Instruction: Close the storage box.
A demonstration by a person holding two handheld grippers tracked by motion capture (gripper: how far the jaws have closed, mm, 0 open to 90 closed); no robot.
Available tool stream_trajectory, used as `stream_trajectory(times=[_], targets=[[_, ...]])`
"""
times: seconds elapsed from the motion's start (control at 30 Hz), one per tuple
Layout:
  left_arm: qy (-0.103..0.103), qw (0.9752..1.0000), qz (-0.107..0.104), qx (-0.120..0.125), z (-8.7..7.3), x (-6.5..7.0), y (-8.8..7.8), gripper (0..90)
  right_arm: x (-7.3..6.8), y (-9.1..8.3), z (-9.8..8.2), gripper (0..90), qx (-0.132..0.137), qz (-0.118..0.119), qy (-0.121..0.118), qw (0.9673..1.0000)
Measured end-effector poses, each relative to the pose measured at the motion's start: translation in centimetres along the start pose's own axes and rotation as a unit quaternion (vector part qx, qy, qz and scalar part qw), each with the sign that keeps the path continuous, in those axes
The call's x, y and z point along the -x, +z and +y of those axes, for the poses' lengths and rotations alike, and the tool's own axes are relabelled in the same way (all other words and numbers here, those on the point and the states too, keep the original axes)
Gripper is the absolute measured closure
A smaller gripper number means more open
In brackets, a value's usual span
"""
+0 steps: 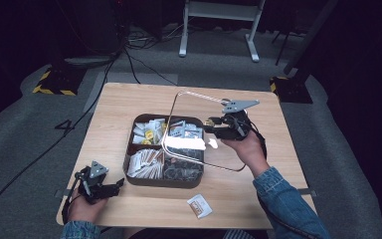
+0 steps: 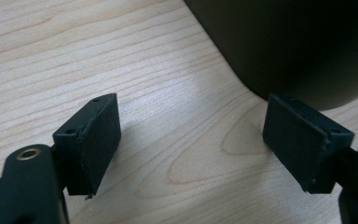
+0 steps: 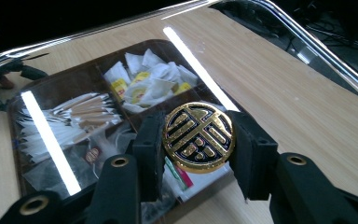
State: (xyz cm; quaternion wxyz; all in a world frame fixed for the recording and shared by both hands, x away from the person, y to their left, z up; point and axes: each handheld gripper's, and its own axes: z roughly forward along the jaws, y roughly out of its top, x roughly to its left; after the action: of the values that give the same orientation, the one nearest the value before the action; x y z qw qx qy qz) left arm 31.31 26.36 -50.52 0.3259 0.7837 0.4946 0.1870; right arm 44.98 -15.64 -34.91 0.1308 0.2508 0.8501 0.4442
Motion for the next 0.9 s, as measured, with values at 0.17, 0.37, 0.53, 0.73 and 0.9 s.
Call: stream_trajectory(times=[0.17, 0.37, 0.53, 0.73, 0.9], targets=[[0.001, 1.0, -0.003, -0.002, 0.1, 0.0, 0.1, 15.6, -0.9, 1.0, 0.8, 58.6, -0.004, 0.012, -0.009, 0.9999], [0.002, 1.0, -0.004, -0.003, 0.1, 0.1, 0.1, 15.2, -1.6, 2.6, 1.5, 58.6, -0.01, 0.025, -0.013, 0.9996], [0.002, 1.0, -0.004, -0.002, 0.1, 0.0, 0.1, 15.2, -2.2, 4.2, 2.1, 58.6, -0.017, 0.035, -0.019, 0.9991], [0.002, 1.0, -0.004, -0.002, 0.1, 0.1, 0.2, 15.2, -2.5, 5.4, 2.4, 58.6, -0.024, 0.043, -0.021, 0.9986], [0.005, 1.0, -0.004, -0.004, 0.1, 0.0, 0.2, 15.2, -3.0, 6.8, 2.5, 58.6, -0.031, 0.052, -0.025, 0.9978]])
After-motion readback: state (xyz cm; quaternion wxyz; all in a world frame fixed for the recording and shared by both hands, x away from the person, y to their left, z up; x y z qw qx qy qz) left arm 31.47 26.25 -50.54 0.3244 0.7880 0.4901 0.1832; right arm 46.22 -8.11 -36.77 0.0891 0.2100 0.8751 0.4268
